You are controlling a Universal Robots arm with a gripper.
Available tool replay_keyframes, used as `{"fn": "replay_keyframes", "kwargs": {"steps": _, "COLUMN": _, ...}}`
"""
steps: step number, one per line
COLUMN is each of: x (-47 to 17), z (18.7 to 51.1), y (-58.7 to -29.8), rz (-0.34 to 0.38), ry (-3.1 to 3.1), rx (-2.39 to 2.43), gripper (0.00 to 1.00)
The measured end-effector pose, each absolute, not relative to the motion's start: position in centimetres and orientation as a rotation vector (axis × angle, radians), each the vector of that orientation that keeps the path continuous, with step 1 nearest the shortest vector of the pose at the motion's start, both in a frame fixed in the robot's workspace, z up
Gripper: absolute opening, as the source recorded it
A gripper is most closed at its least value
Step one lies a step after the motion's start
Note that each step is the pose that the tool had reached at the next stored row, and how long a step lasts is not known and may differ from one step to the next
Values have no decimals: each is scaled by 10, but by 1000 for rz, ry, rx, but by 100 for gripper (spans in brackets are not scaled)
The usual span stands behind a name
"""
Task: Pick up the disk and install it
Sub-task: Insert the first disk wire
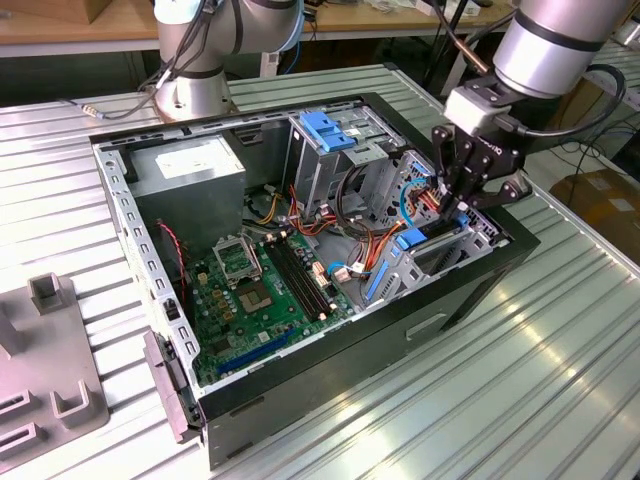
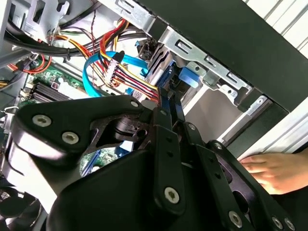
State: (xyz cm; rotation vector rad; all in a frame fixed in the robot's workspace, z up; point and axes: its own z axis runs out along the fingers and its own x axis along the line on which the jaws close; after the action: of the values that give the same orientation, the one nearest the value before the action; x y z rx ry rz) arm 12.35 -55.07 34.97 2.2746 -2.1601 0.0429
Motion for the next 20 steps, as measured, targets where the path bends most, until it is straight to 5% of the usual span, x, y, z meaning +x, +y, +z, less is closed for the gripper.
{"fn": "replay_keyframes", "kwargs": {"steps": 20, "x": 123, "z": 345, "y": -551, "rz": 43, "ry": -2155, "rx": 2280, "gripper": 17}}
